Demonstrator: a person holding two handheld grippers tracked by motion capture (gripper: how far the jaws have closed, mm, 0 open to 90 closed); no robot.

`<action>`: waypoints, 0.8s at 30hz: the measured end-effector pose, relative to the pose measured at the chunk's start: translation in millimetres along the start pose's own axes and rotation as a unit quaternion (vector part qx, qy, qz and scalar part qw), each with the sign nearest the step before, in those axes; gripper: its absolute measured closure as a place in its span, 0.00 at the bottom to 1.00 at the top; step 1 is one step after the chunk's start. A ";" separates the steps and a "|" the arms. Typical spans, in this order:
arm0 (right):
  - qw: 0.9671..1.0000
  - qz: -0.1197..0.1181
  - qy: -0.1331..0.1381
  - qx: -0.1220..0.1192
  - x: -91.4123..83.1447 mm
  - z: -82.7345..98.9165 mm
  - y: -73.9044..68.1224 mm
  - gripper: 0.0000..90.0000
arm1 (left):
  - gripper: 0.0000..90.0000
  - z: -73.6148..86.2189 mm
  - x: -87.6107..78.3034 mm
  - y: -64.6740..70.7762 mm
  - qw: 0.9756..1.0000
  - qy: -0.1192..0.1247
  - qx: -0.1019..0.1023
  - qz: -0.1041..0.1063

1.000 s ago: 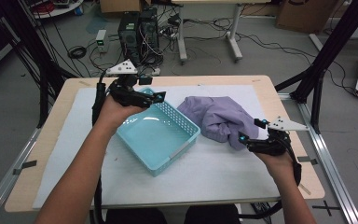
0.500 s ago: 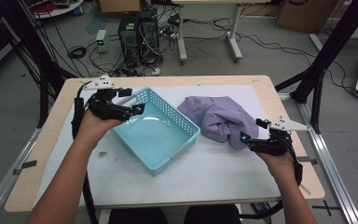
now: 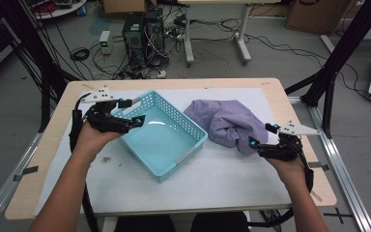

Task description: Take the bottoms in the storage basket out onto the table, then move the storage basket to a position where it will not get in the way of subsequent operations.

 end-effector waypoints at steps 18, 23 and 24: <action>1.000 -0.002 -0.003 0.001 6.5 -1.3 -1.8 0.17 | 0.17 13.2 5.2 -0.4 1.000 -0.010 -0.004 -0.007; 1.000 -0.006 -0.001 0.002 3.8 -0.6 -2.8 0.17 | 0.17 23.2 6.4 0.3 1.000 -0.013 -0.011 -0.007; 1.000 -0.006 -0.003 0.003 3.2 0.1 -3.3 0.17 | 0.17 24.2 7.6 1.4 1.000 -0.012 -0.012 -0.005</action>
Point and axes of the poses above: each handheld gripper's, and its own axes: x roughly forward along the jaws, z roughly out of its underside, y roughly to its right, the point moved 3 cm from there along x, roughly forward along the jaws
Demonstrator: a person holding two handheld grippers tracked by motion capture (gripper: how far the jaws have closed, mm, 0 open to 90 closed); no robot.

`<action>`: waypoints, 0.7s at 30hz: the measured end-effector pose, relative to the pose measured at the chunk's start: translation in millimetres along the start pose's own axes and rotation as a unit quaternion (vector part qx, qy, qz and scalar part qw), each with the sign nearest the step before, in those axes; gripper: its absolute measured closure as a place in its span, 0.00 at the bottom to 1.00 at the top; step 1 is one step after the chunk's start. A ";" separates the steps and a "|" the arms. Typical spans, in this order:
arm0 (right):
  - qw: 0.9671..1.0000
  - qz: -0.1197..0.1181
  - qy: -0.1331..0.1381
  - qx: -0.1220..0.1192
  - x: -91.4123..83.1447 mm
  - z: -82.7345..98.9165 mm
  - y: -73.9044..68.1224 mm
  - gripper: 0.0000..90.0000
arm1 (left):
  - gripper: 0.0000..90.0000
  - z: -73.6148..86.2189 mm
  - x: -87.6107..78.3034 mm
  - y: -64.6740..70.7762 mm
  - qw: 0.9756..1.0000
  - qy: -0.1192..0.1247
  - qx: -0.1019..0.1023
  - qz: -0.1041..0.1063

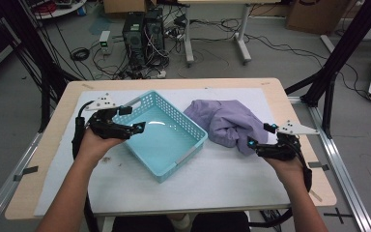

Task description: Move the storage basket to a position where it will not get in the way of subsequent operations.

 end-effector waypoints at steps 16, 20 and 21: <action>1.000 0.003 -0.001 -0.009 -2.5 0.6 -1.0 0.17 | 0.17 -4.1 64.4 53.8 0.997 -0.031 0.014 0.067; 1.000 0.002 -0.001 -0.011 -2.6 0.1 -2.0 0.17 | 0.17 -2.7 84.6 65.7 0.995 -0.055 0.022 0.076; 1.000 0.002 0.000 -0.011 -2.8 -0.3 -2.0 0.17 | 0.17 -2.3 89.7 67.6 0.995 -0.059 0.023 0.075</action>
Point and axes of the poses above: each handheld gripper's, and its own axes: x roughly forward along the jaws, z roughly out of its underside, y roughly to its right, the point moved 3 cm from there along x, roughly forward along the jaws
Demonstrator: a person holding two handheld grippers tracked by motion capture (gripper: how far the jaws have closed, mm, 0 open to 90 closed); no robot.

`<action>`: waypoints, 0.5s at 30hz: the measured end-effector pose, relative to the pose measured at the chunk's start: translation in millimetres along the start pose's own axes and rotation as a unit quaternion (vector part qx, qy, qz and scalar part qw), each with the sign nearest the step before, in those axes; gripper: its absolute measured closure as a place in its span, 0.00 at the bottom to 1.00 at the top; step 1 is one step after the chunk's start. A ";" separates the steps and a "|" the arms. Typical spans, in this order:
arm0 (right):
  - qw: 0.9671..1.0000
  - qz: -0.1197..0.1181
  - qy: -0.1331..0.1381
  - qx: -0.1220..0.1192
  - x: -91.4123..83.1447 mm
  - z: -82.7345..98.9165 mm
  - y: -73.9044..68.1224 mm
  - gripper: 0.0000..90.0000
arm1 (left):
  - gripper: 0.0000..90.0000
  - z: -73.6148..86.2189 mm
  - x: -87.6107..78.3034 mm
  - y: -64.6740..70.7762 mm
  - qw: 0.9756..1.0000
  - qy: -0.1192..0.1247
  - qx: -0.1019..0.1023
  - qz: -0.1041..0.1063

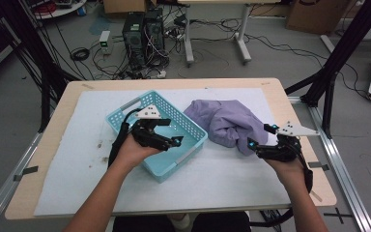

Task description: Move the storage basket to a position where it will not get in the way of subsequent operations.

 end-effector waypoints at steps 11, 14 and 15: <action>1.000 0.001 0.003 0.003 -1.0 -0.7 1.6 0.17 | 0.24 -2.4 44.8 11.6 0.997 -0.071 0.011 0.030; 1.000 0.002 0.003 0.004 -1.0 -0.6 2.2 0.17 | 0.33 -0.1 52.0 14.4 0.995 -0.089 0.021 0.044; 1.000 0.002 0.003 0.004 -1.1 -0.6 2.3 0.17 | 0.38 0.8 53.8 15.0 0.994 -0.096 0.025 0.047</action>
Point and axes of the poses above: each handheld gripper's, and its own axes: x roughly forward along the jaws, z roughly out of its underside, y roughly to its right, the point moved 3 cm from there along x, roughly forward along the jaws
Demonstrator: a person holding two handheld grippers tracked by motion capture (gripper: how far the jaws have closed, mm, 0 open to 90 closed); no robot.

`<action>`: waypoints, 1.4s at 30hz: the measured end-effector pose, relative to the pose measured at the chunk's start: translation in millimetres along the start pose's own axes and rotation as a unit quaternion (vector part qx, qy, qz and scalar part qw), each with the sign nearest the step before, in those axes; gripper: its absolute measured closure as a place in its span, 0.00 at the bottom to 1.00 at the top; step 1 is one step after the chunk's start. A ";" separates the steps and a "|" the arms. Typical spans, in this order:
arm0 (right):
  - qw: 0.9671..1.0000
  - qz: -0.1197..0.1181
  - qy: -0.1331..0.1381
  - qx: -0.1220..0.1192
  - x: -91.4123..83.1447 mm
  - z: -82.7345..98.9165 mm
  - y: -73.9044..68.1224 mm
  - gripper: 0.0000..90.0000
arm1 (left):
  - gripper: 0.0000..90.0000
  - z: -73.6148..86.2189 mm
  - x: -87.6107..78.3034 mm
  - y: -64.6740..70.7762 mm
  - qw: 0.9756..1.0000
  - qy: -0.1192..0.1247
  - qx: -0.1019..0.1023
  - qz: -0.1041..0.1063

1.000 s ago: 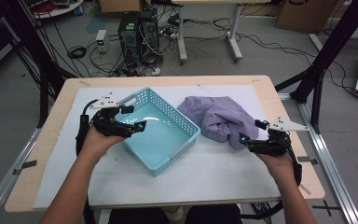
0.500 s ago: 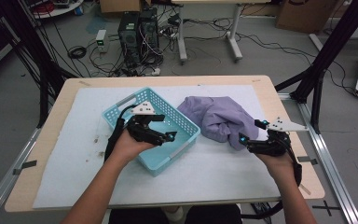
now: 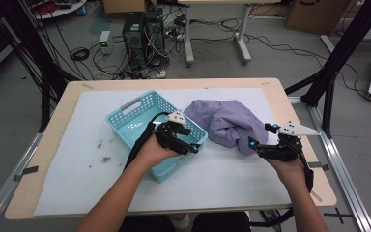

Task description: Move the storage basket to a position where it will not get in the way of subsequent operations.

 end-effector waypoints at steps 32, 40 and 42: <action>1.000 0.001 -0.002 -0.001 2.1 0.1 -1.0 0.17 | 0.84 33.5 -47.9 -9.7 0.999 -0.045 0.024 -0.017; 1.000 0.000 -0.003 -0.002 2.5 -0.8 -4.0 0.17 | 0.85 45.8 -66.9 -14.6 0.998 -0.052 0.037 -0.019; 1.000 0.000 -0.003 -0.001 2.5 -1.1 -4.4 0.17 | 0.85 46.4 -69.0 -14.6 0.998 -0.050 0.036 -0.019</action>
Point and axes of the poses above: each handheld gripper's, and its own axes: x roughly forward along the jaws, z roughly out of its underside, y roughly to its right, the point moved 3 cm from there along x, roughly forward along the jaws
